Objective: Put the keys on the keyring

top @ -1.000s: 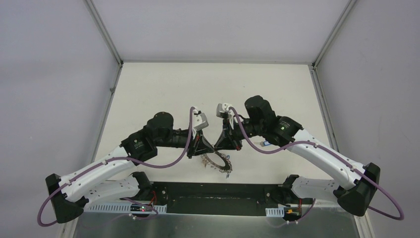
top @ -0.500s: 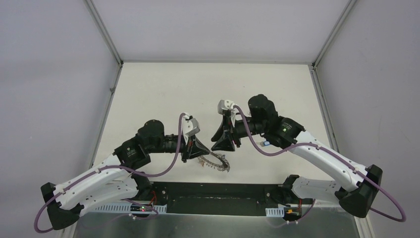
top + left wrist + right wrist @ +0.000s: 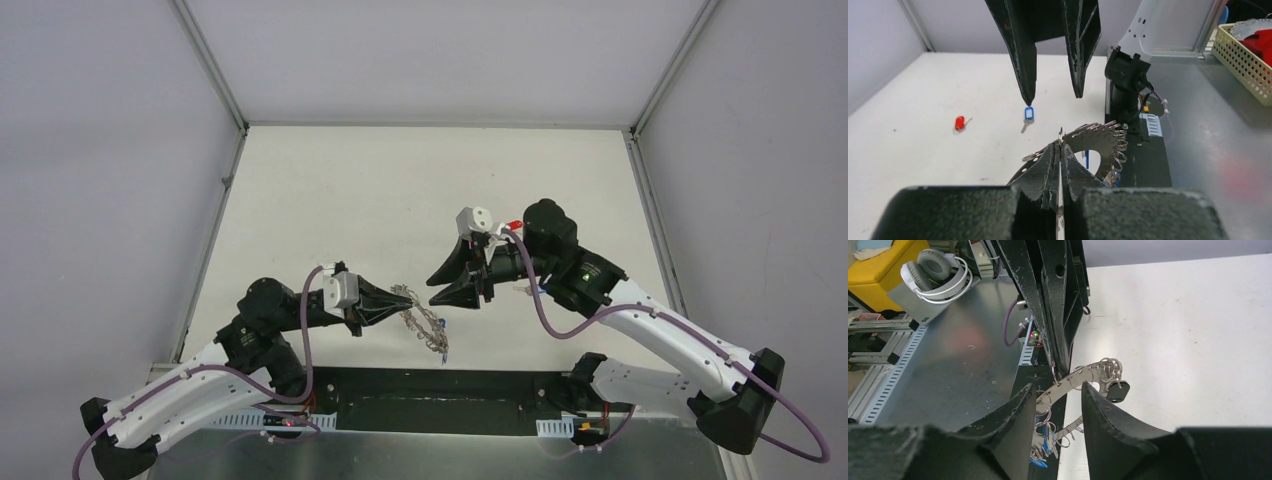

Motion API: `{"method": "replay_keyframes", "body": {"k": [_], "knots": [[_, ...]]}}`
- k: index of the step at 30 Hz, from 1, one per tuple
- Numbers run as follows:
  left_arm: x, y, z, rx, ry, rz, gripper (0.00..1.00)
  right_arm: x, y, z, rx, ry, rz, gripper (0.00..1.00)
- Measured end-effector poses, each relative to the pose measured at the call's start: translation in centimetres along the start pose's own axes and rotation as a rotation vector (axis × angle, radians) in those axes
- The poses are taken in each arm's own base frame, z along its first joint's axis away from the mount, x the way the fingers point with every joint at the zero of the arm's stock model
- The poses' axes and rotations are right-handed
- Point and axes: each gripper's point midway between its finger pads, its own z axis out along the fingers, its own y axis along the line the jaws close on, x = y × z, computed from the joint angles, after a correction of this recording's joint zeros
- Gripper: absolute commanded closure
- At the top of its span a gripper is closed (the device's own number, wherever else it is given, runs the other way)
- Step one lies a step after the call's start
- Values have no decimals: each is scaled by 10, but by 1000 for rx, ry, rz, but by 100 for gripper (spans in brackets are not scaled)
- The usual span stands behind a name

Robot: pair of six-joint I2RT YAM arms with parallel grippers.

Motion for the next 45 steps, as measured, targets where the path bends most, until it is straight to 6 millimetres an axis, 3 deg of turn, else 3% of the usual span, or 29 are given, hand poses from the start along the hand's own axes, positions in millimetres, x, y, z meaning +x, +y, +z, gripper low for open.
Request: {"method": "replay_keyframes", "body": {"k": [7,17,25,45], "knots": [[-20,3,1,-3,-117,123,100,-8,7,4,-64,-58,-46,65],[-34,5,1,-6,-179,227,100,-22,11,6,-94,-108,-74,65],[-38,5,1,-7,-191,242,100,-17,7,14,-98,-96,-41,67],[-17,16,3,-124,54,-138,100,-21,-14,5,81,-104,-56,51]]}}
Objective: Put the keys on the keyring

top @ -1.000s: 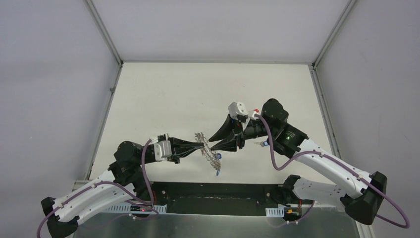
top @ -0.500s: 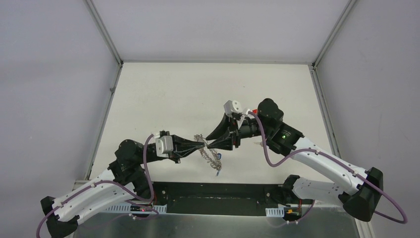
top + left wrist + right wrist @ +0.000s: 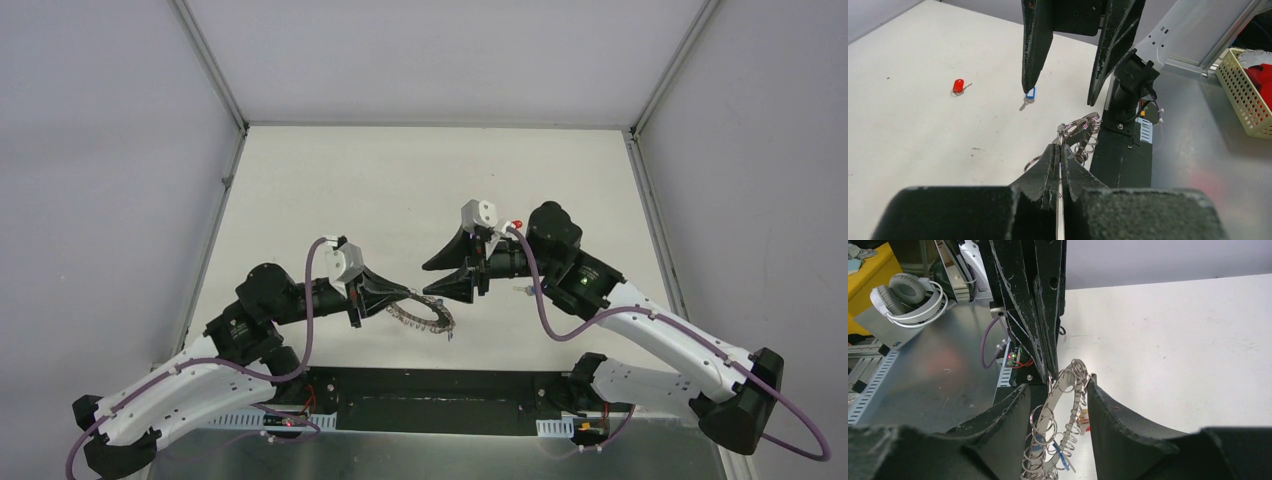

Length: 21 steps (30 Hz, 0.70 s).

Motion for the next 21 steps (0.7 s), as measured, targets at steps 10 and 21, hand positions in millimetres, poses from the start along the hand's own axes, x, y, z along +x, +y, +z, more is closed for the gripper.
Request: {"method": "replay_keyframes", "body": {"k": [10,21], "knots": [[3,6,-3,-70,73,-92,100,18,-1,1,-3,59,32,53],[11,11,4,-94,141,-136,100,34,-3,10,-28,102,103,56]]}}
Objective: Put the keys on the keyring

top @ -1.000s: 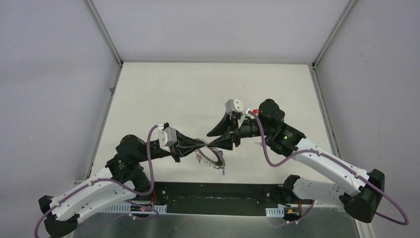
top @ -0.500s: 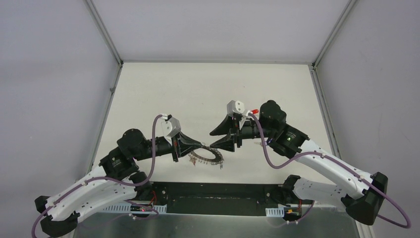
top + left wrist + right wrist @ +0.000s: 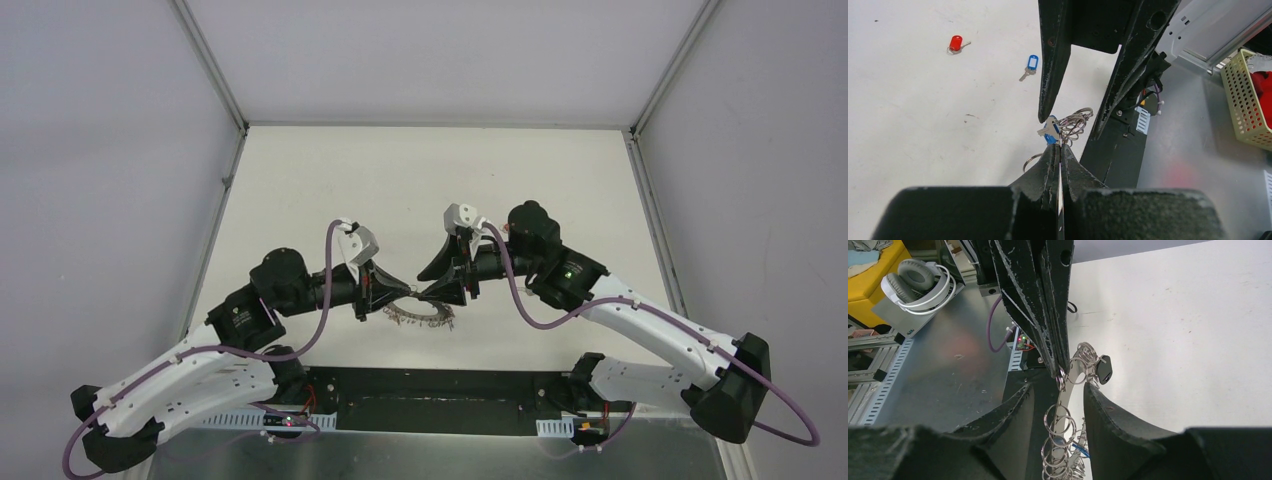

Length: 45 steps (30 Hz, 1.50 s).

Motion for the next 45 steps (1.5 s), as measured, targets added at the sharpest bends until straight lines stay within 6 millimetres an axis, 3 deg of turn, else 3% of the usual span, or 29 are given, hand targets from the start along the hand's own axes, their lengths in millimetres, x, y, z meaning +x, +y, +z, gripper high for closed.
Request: {"method": "replay_keyframes", "body": {"k": [9,18,22,24,25,31,36,45], "knots": [[-7,4,-1,-42,-24,-57,100,0,0,0,2,0,7,57],[-6,-7,-2,19,-12,-47,100,-1,0,5,-13,-8,19,73],[-5,-10,-2,37,-5,-44,100,1,1,9,-36,-5,33,85],[-4,-10,-2,37,-3,-40,100,2,3,11,-50,-1,42,98],[-4,-9,-2,37,-3,-37,100,2,4,11,-56,0,41,100],[-6,-10,-3,40,-10,-20,100,1,6,11,-67,-3,45,100],[-8,-11,-6,43,-22,6,74,1,6,11,-67,-3,37,100],[-20,-15,-13,56,-57,53,65,22,4,5,-36,99,71,100]]}}
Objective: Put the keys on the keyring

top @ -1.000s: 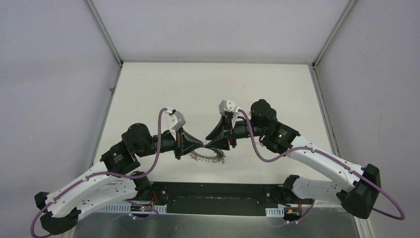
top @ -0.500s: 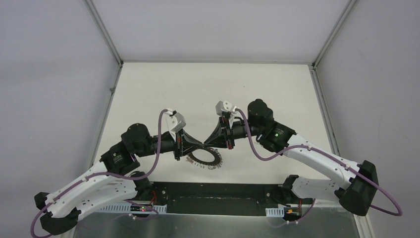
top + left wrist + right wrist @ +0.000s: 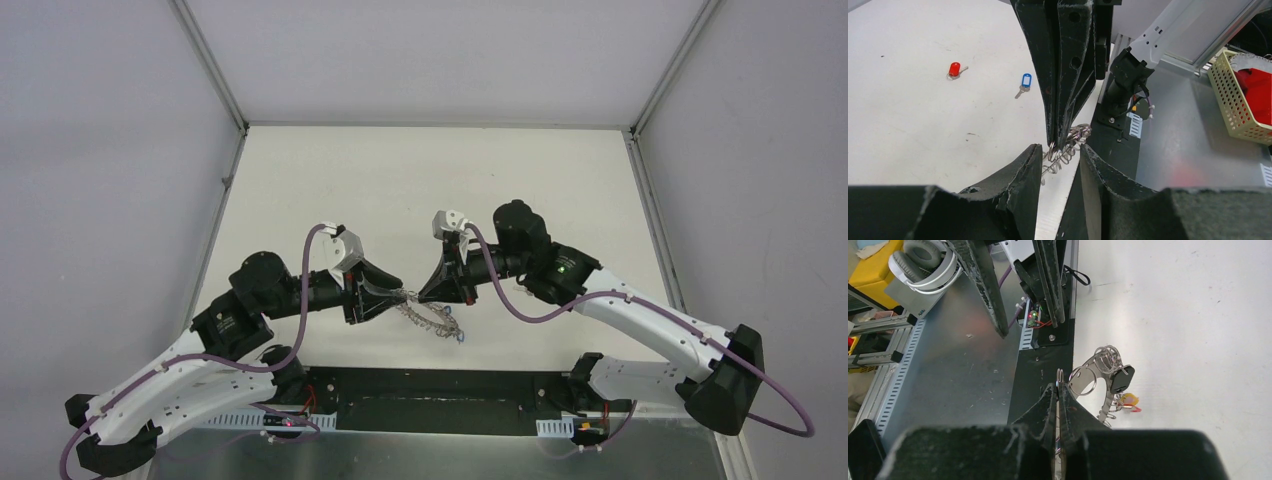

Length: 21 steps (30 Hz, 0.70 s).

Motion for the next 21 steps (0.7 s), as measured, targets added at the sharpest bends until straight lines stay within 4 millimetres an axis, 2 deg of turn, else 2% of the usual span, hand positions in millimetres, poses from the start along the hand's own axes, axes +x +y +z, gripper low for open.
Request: {"method": "replay_keyframes", "body": {"k": [4,9,14,18,21], "knots": [[4,0,-1,0,27,10,64,-1,1,-4,13,32,-10,100],[19,-3,6,46,109,12,63,0,1,-7,33,92,-16,100],[38,-5,12,94,190,18,63,13,-5,-7,57,189,16,100],[44,-6,13,112,210,35,62,28,-7,-7,59,248,51,100],[46,-7,12,123,215,45,62,31,-5,-8,52,261,56,100]]}}
